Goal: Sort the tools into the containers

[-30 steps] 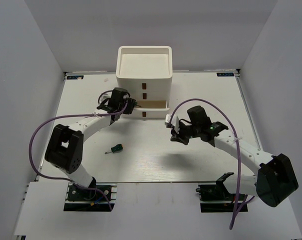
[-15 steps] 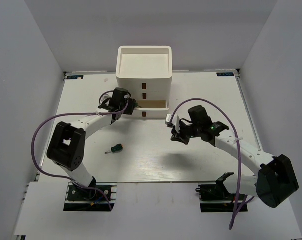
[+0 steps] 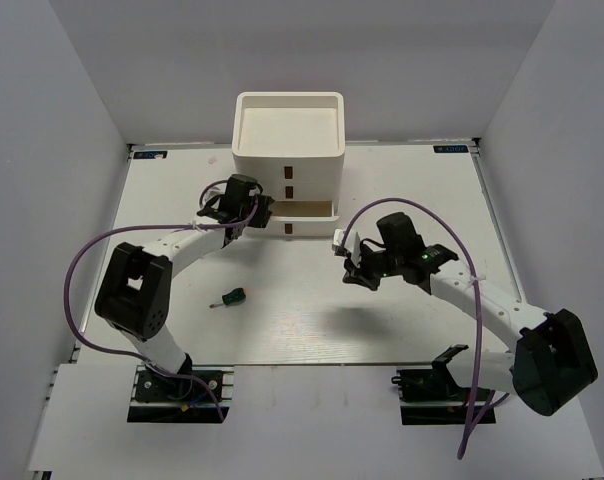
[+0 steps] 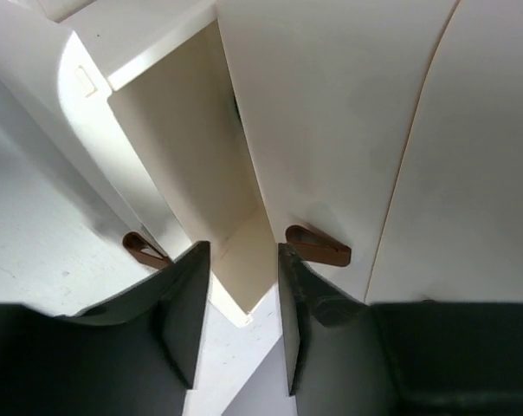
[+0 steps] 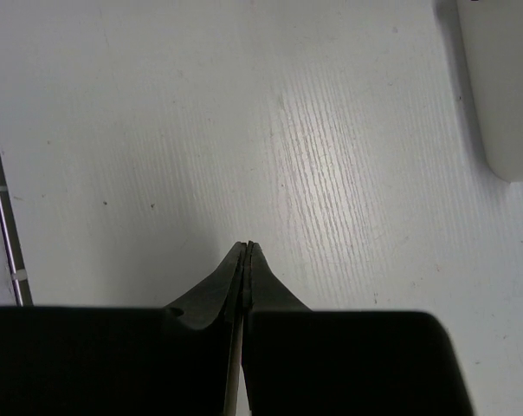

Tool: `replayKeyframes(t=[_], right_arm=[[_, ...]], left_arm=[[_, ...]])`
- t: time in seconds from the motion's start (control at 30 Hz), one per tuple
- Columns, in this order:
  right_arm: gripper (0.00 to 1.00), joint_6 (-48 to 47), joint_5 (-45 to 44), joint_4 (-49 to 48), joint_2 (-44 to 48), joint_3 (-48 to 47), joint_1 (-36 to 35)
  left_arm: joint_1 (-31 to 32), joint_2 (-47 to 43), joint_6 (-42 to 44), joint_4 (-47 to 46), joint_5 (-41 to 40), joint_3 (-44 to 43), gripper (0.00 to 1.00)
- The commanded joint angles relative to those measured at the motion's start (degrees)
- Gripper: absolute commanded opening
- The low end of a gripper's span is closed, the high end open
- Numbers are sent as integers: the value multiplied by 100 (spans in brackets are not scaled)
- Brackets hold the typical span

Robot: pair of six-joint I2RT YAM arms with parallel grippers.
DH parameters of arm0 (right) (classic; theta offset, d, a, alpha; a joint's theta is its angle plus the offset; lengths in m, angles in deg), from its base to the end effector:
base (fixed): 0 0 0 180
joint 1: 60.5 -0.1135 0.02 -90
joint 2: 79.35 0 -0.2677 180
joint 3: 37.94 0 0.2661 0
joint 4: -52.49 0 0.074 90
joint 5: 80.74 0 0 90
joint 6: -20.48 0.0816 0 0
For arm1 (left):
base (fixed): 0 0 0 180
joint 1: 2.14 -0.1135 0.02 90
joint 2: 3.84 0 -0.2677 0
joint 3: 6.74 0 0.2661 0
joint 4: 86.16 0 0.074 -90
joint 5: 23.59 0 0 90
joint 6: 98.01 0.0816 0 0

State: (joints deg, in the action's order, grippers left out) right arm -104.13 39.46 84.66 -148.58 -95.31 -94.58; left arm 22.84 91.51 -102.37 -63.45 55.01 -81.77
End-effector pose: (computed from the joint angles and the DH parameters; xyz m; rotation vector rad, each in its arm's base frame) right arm 0.2167 0.1962 0.2087 -1.4963 1.7289 0.6085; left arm 0.3758 -0.1573 0.1825 -1.4808 1.9527 -0.7948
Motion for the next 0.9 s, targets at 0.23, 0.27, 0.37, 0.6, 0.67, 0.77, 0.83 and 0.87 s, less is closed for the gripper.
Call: replayKeyframes(t=[0.23,0.27,0.37,0.6,0.67,0.77,0.83,0.87], right_arm=[[11,-765,1233,-50,-29,-49,-45],[43,-1219,1617,-102,-246,-49,-80],[82,-1433,1578,-612,-808,-310,-273],[86,-2023,911,-858,-3329,-2392,-1073],[84,-1980,611,-956,-3683,-2721,-1451],[80,-1831,347,-860,-4475,-3616,-1812],[79,-1751,285,-562,-5019,-4345,-1978],[79,-1707,294,-482,-5160,-4616,-2057]], left_arm=[[-80,-1595,2274,471,271,109,0],[-80,-1790,2778,831,139,109,0],[-80,-2413,4038,2597,-467,30,36],[-80,-4336,3611,4718,-1075,1003,69],[-80,-4813,3180,4991,-1075,1250,69],[-80,-5666,2890,5220,-1075,1637,75],[-80,-5939,2819,5404,-1127,1691,75],[-80,-6045,2819,5614,-1180,1691,75]])
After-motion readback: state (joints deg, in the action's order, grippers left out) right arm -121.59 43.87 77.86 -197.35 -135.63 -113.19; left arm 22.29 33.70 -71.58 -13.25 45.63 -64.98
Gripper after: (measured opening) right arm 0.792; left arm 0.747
